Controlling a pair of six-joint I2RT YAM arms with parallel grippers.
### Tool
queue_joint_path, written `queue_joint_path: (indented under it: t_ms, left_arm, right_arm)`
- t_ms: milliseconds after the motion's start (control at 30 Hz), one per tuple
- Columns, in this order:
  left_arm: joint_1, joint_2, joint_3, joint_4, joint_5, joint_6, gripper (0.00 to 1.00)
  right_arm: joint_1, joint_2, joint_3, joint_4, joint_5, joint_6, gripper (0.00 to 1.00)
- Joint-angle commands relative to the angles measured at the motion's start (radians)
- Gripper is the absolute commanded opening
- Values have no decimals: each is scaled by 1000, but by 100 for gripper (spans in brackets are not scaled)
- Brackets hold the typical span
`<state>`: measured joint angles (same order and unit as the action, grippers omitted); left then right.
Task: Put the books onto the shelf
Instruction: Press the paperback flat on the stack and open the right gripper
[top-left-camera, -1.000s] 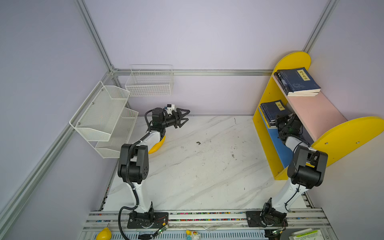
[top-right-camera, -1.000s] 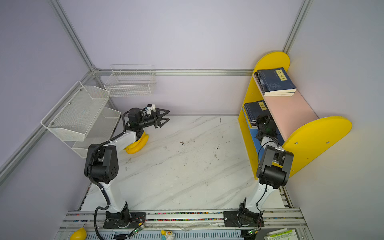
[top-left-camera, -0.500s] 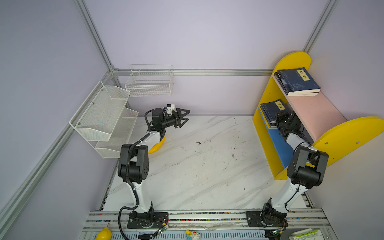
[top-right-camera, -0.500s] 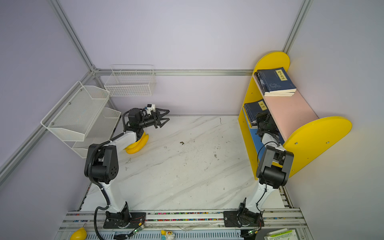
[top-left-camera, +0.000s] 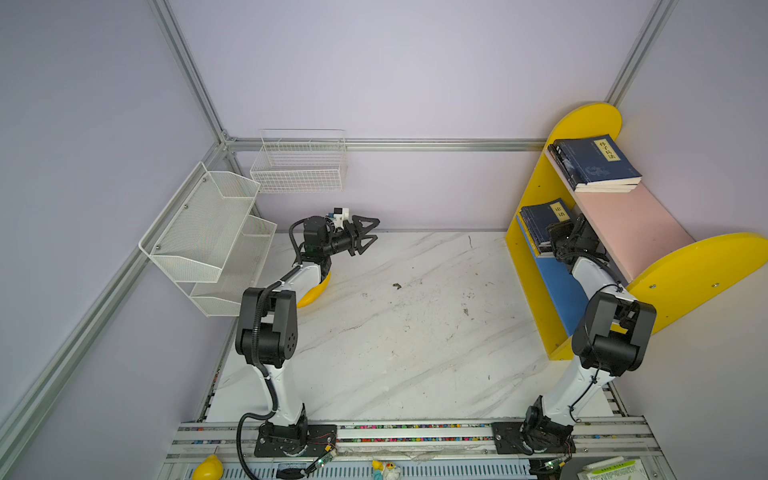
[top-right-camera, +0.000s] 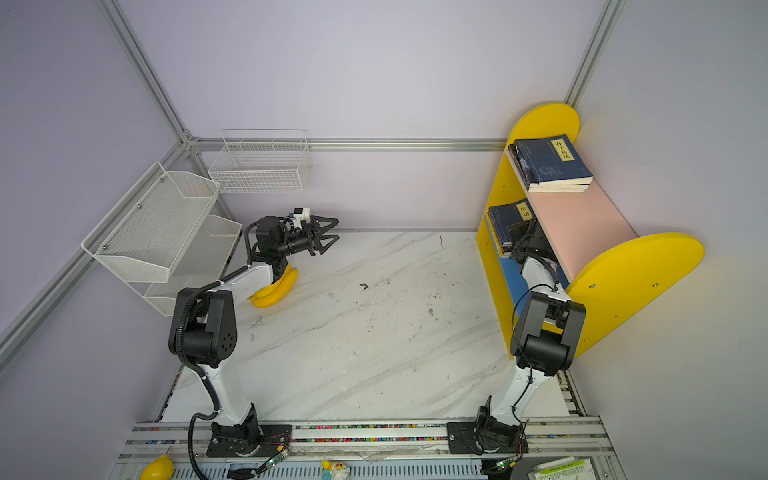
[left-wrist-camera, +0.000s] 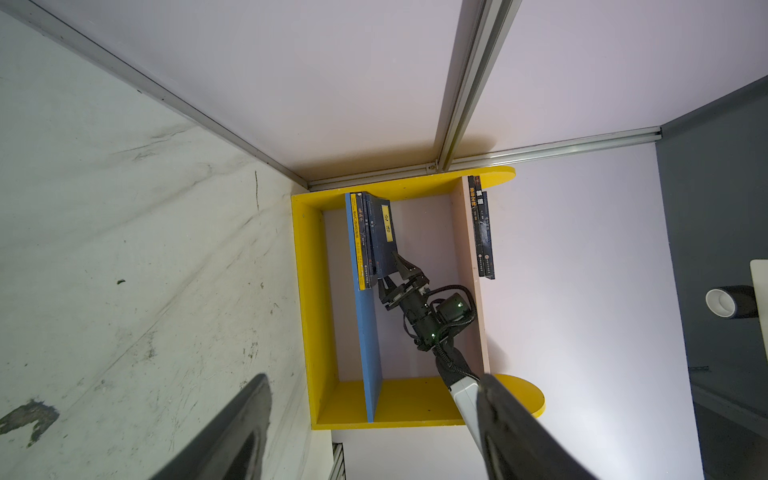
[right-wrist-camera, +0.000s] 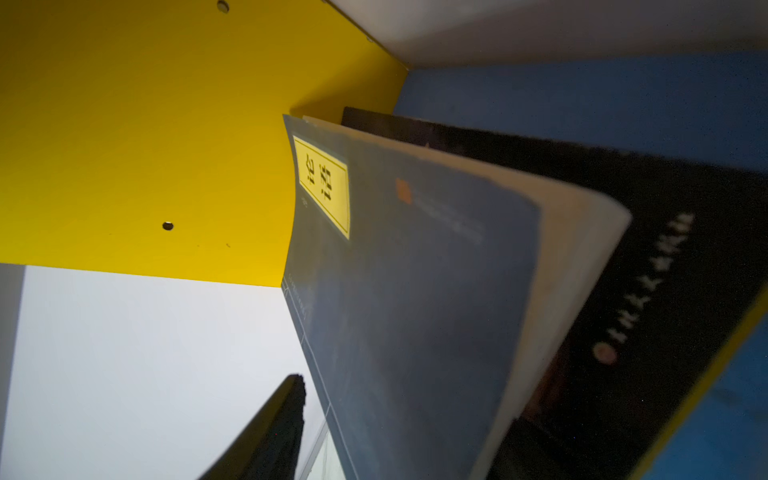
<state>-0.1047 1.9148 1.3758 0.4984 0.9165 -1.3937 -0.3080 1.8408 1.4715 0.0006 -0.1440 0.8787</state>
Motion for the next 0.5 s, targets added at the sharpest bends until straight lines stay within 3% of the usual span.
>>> queue_joint_path:
  t_ms: [0, 467]
  left_arm:
    - [8, -30, -43, 59, 23, -10, 76]
    - [8, -35, -73, 95, 34, -27, 77]
  right_arm:
    - [9, -27, 53, -156, 70, -36, 64]
    - [10, 0, 154, -245, 118, -50, 66]
